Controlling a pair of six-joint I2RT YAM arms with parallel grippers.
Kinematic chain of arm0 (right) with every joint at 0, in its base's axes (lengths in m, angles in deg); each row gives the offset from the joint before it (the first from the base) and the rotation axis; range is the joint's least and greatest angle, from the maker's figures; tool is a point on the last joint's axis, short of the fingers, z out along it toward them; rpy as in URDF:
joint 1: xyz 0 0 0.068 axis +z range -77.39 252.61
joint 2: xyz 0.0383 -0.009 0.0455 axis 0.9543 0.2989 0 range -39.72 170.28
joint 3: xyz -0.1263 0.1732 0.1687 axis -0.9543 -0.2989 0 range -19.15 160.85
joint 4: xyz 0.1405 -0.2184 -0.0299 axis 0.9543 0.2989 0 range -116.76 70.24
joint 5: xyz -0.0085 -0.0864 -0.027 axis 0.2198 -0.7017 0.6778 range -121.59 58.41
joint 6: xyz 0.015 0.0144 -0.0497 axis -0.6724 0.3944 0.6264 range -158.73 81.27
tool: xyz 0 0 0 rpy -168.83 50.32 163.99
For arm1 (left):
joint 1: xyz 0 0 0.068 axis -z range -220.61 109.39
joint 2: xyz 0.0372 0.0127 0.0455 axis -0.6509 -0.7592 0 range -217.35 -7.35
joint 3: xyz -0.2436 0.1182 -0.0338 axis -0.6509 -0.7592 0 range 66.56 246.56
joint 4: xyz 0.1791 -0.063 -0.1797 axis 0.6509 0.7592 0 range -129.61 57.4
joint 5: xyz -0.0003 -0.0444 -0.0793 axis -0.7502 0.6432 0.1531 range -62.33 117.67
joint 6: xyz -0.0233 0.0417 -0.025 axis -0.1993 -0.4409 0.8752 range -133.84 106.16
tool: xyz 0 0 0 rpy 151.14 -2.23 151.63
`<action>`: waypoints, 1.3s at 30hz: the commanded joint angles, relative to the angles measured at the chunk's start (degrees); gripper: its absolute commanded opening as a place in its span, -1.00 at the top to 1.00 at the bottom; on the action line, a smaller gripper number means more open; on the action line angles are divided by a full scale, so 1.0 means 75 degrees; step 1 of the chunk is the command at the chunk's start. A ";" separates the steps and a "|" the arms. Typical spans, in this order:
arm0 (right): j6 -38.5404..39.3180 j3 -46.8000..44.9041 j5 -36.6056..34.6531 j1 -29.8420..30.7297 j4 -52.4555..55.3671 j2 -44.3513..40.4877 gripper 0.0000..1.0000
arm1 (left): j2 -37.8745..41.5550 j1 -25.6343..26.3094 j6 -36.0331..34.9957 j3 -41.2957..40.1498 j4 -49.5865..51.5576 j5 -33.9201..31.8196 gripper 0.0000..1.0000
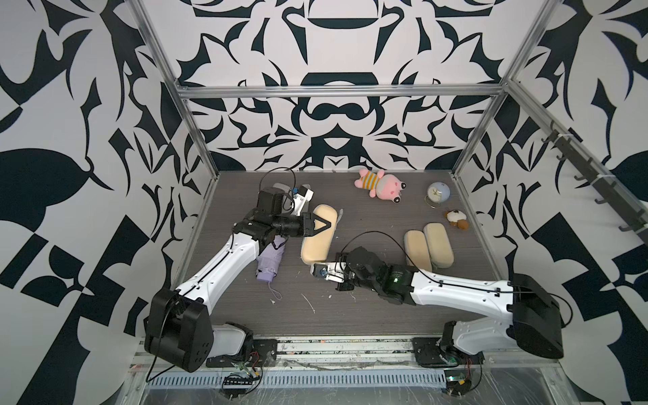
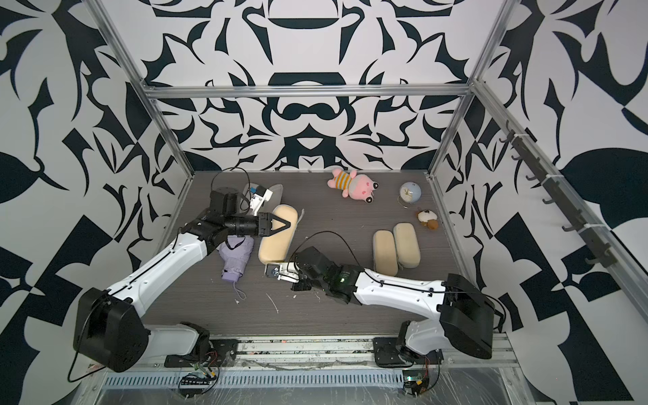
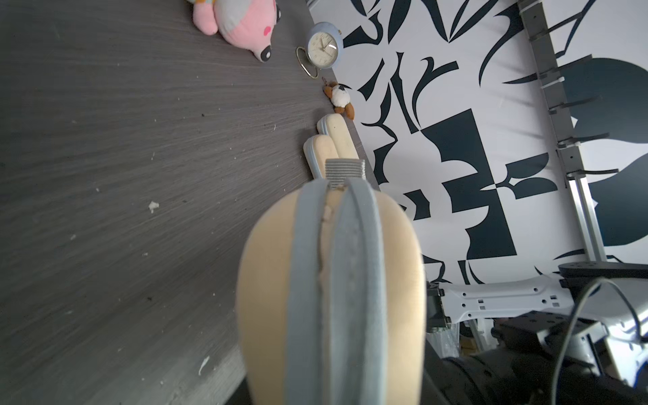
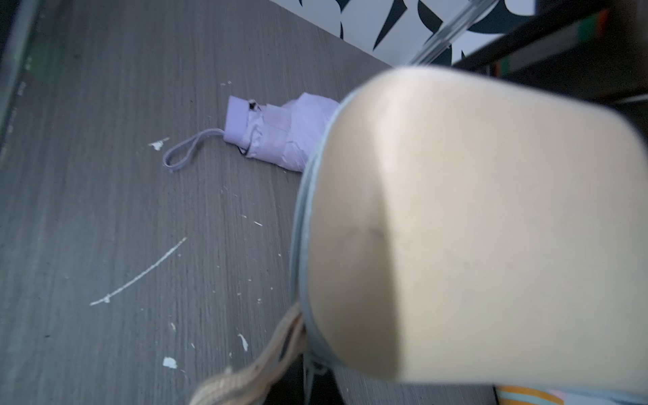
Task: Put umbrellas into zippered umbrella sleeves
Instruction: Zip the zipper on the umbrella sleeve.
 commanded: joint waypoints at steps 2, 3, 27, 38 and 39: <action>-0.0654 0.0065 0.1165 0.0783 0.0583 0.0309 1.00 | 0.0112 -0.0591 0.0074 0.0277 -0.1079 -0.0433 1.00; -0.0868 0.0100 0.1165 0.0847 0.0462 0.0361 1.00 | 0.0071 -0.0584 0.0295 0.0184 -0.1392 -0.0410 1.00; -0.7170 0.0313 0.1299 0.0312 -0.4722 0.0875 1.00 | 0.0087 0.1919 0.4761 -0.4215 -0.8871 -0.6708 1.00; -0.7519 0.0742 0.2075 0.0300 -0.4661 0.0738 1.00 | -0.0822 0.2260 0.4656 -0.4133 -0.9850 -0.6814 0.98; -0.7516 0.0632 0.2014 0.0300 -0.4482 0.0601 1.00 | -0.0786 0.2170 0.4673 -0.4211 -0.9949 -0.6916 0.98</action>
